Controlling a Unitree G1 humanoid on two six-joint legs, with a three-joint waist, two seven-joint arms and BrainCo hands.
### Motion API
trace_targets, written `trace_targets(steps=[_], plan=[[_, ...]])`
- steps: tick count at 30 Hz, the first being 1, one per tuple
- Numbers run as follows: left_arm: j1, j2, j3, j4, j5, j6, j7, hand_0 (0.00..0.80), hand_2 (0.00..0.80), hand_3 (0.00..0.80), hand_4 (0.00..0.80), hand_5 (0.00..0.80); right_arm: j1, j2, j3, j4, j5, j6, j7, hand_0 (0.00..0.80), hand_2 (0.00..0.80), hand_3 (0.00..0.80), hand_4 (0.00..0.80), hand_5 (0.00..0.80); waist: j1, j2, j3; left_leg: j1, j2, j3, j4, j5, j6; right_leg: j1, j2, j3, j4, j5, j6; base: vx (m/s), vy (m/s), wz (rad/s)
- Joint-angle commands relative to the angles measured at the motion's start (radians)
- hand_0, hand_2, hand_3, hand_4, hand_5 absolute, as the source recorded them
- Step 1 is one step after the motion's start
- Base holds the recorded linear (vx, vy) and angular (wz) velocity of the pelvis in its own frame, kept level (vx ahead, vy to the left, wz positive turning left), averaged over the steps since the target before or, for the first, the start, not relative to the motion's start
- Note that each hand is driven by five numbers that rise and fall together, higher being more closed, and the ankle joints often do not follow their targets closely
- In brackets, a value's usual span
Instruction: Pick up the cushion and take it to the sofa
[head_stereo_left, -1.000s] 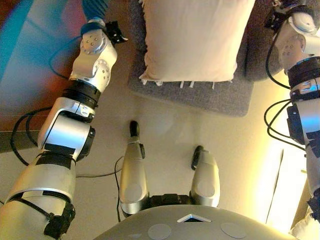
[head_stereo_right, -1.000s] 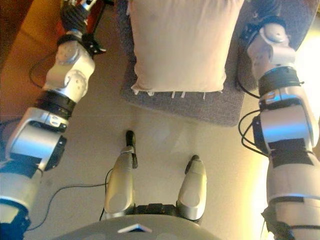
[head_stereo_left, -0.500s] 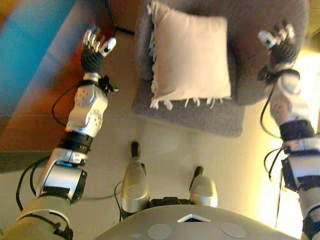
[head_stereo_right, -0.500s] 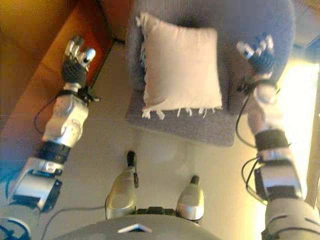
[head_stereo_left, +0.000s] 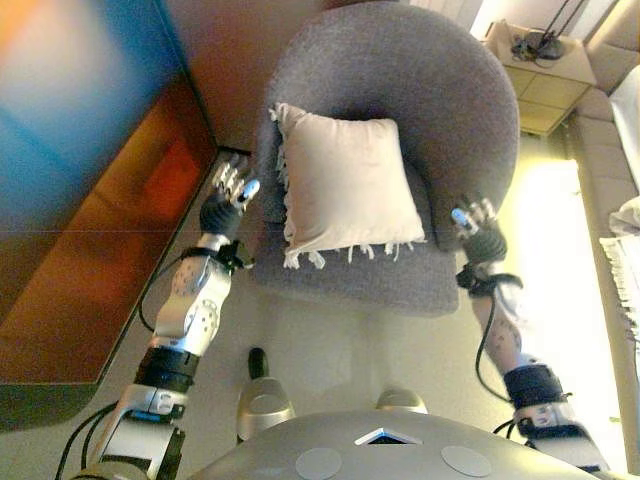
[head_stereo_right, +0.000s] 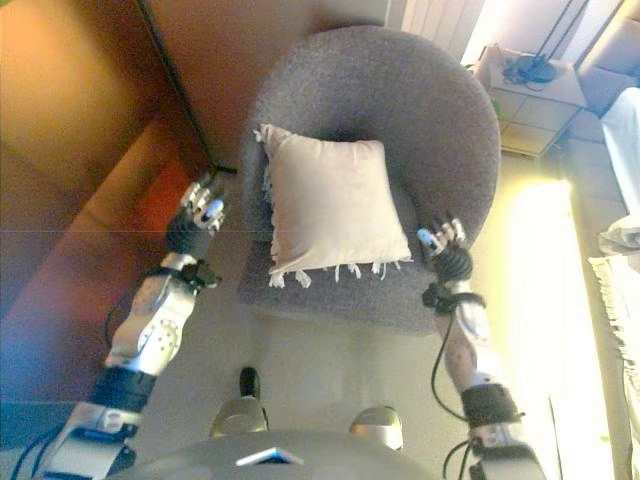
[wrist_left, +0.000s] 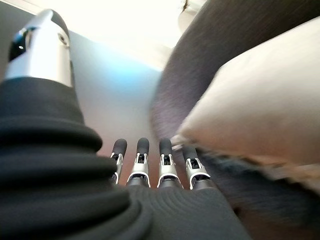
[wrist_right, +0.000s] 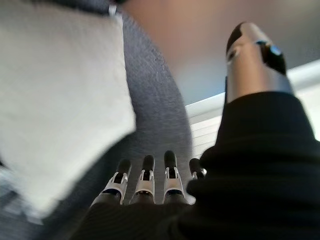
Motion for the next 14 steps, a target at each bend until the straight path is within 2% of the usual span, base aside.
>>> trace_targets(steps=[1, 5, 8, 14], plan=[[0.010, -0.016, -0.011, -0.070, -0.080, -0.005, -0.128, 0.000, 0.000, 0.000, 0.000, 0.000, -0.028, 0.008, 0.009, -0.078, 0.116, -0.044, 0.075, 0.000, 0.000, 0.000, 0.000, 0.000, 0.009, 0.024, 0.013, 0.081, 0.029, 0.074, 0.094, -0.168, 0.026, -0.108, 0.006, -0.001, -0.087, 0.193, 0.006, -0.066, 0.000, -0.08], [0.073, -0.007, -0.044, -0.058, -0.067, -0.052, -0.191, 0.000, 0.000, 0.000, 0.000, 0.000, 0.026, 0.056, 0.042, -0.082, 0.316, -0.022, 0.163, 0.000, 0.000, 0.000, 0.000, 0.000, 0.003, 0.027, 0.020, 0.089, 0.027, 0.082, 0.068, -0.157, 0.030, -0.112, 0.017, 0.002, -0.102, 0.199, 0.005, -0.064, 0.008, -0.10], [0.110, -0.001, -0.055, -0.063, -0.090, -0.074, -0.196, 0.000, 0.000, 0.000, 0.000, 0.000, 0.081, 0.057, 0.084, -0.102, 0.313, -0.031, 0.194, 0.000, 0.000, 0.000, 0.000, 0.000, -0.004, 0.030, 0.028, 0.082, 0.023, 0.081, 0.070, -0.158, 0.034, -0.125, 0.021, 0.011, -0.100, 0.197, 0.000, -0.067, 0.031, -0.07], [0.100, 0.015, -0.090, -0.061, -0.120, -0.081, -0.175, 0.000, 0.000, 0.000, 0.000, 0.000, 0.060, 0.021, 0.130, -0.096, 0.267, -0.053, 0.147, 0.000, 0.000, 0.000, 0.000, 0.000, -0.005, 0.034, 0.036, 0.078, 0.021, 0.076, 0.069, -0.158, 0.036, -0.129, 0.024, 0.016, -0.105, 0.195, -0.006, -0.034, 0.024, -0.03]])
